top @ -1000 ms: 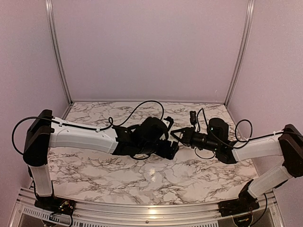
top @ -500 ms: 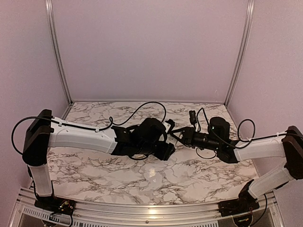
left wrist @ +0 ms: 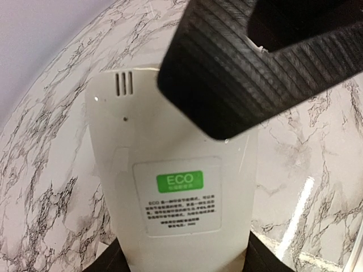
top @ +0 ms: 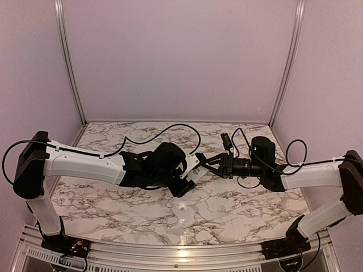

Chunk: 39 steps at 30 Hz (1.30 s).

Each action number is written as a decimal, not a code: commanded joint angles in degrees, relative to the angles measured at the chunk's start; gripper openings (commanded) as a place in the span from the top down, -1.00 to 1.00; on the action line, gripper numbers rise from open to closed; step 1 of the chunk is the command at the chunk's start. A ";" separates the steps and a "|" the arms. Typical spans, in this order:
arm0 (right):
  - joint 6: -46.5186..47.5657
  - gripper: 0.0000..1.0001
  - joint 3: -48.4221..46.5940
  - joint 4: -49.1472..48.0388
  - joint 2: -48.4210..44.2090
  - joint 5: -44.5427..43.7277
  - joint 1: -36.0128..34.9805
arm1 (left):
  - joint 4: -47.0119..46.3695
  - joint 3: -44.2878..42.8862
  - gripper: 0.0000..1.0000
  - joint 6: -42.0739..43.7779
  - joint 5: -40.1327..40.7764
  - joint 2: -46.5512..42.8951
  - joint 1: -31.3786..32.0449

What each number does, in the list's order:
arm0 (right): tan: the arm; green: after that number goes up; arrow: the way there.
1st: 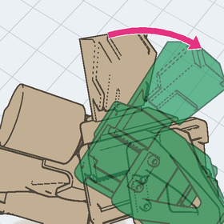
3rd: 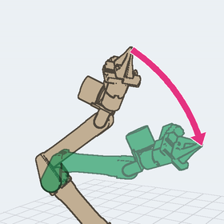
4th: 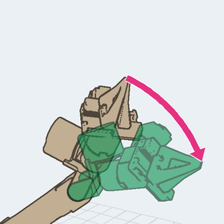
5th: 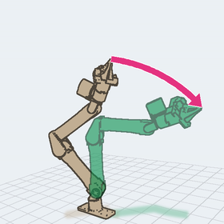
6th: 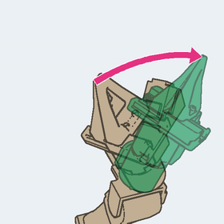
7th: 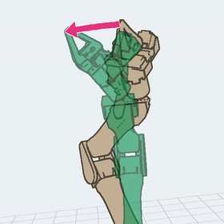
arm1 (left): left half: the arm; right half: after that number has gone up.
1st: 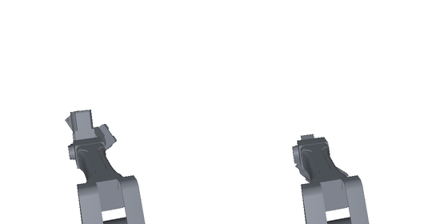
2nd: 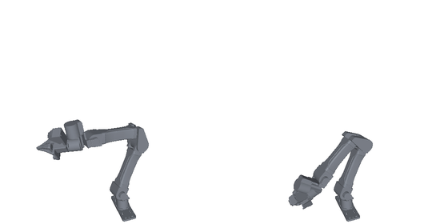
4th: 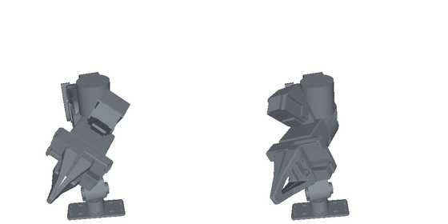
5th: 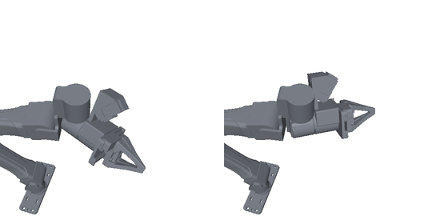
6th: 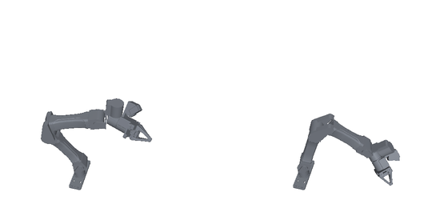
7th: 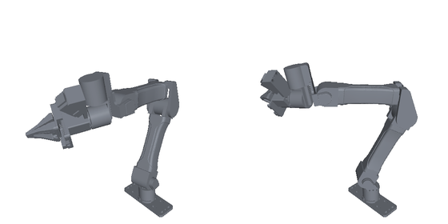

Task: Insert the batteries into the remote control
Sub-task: Pass from the left arm to the right

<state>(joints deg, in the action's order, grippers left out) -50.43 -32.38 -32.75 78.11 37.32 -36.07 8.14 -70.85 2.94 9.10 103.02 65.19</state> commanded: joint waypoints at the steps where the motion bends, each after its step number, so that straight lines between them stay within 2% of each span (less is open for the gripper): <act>1: 1.28 0.26 -2.93 1.14 1.52 4.13 0.13 | 1.89 -0.98 0.21 7.01 -1.63 -1.69 0.56; 7: 1.87 0.32 -3.38 2.86 3.65 4.69 0.03 | 1.77 -1.23 0.23 8.56 -1.23 -2.57 0.99; 11: 2.44 0.26 -3.78 5.10 4.24 4.04 0.04 | 1.78 -1.42 0.24 9.30 -0.85 -2.95 1.26; 20: 0.81 0.62 -2.92 2.59 5.40 5.71 0.04 | 1.71 -1.49 0.28 11.31 1.99 -3.18 1.50; 21: 0.70 0.71 -2.89 2.37 5.49 5.92 0.04 | 1.71 -1.56 0.28 11.55 2.46 -3.14 1.43; 23: 0.58 0.85 -2.86 2.19 5.36 6.01 0.12 | 2.05 -1.65 0.11 11.62 3.90 -3.06 1.44; 26: 0.56 1.00 -2.86 2.18 4.90 5.86 0.58 | 4.22 -2.39 -0.33 10.12 4.97 -3.19 1.01; 31: 0.45 1.00 -1.68 1.33 3.20 6.04 3.32 | 5.05 0.31 -0.96 7.48 -0.09 -7.64 -2.47; 36: 1.91 1.00 -0.53 1.38 1.29 7.21 7.62 | 4.35 6.72 -0.98 6.71 -6.62 -13.22 -9.05; 39: 2.28 1.00 0.38 0.66 0.87 8.62 9.46 | 5.93 7.69 -0.98 8.89 -8.85 -12.69 -11.36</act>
<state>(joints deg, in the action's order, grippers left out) -49.10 -32.77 -30.41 80.86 43.48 -28.82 12.10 -65.28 10.68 5.10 90.13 56.60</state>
